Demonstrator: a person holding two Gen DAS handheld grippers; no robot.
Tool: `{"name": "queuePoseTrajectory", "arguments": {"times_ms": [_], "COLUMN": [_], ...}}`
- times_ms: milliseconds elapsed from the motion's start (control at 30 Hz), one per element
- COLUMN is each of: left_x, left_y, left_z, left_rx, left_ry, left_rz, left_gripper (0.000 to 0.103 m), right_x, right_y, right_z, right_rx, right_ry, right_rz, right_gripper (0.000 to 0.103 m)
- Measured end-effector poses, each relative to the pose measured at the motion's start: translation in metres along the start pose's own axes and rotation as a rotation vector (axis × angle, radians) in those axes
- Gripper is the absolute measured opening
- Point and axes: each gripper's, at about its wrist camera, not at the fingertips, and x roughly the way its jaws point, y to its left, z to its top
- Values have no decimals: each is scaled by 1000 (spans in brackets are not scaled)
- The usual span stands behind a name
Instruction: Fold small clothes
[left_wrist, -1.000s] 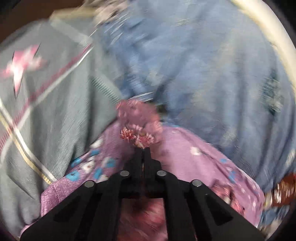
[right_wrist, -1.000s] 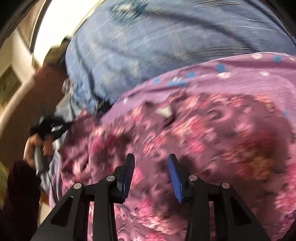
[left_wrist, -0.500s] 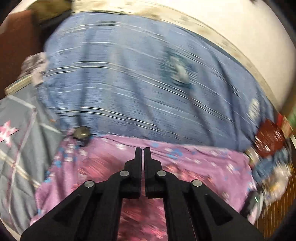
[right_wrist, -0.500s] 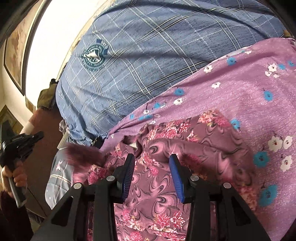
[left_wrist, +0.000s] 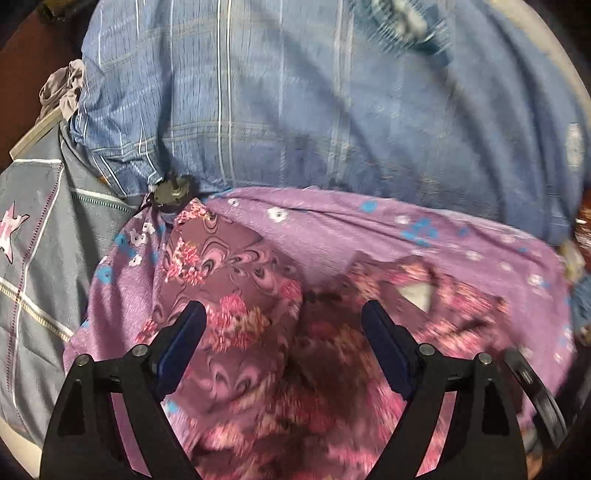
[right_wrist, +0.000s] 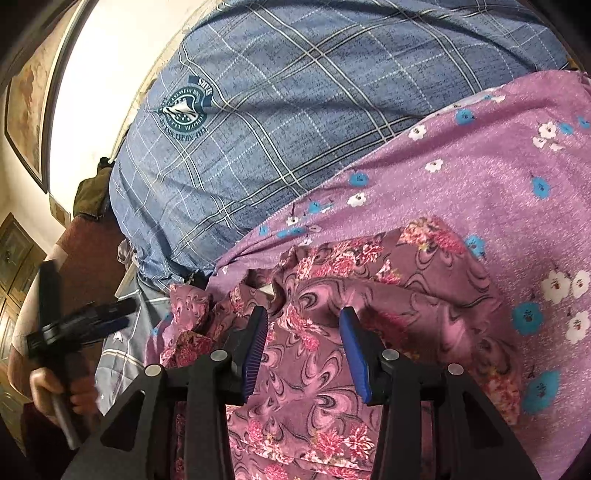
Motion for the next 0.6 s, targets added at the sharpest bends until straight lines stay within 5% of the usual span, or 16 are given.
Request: {"name": "queuePoseTrajectory", "arguments": {"times_ms": [200,233,267,333,400,600], "left_x": [82,93,103,112,102,30], "left_y": [-34,-33,-31,-23,-14,19], "left_z": [17,12,10,6,7,5], "left_rx": [94,108,114,95,82,61], "left_ry": [161,186,210,240,194,32], "left_rz": [184,212,228,196,155,50], "left_gripper": [86,77,53,25,5,4], "right_x": [7,8,9,13,16,18], "right_y": [2,1,0,-1,0,15], "right_z": [-1,-1,0,1,0,-5], "right_rx": [-19,-17,-12,-1,-10,-74], "right_ry": [11,14,17,25,33,35], "right_rz": [-18,-20,-22,-17,-17,-14], "right_gripper": [43,43,43,43,43,43]}}
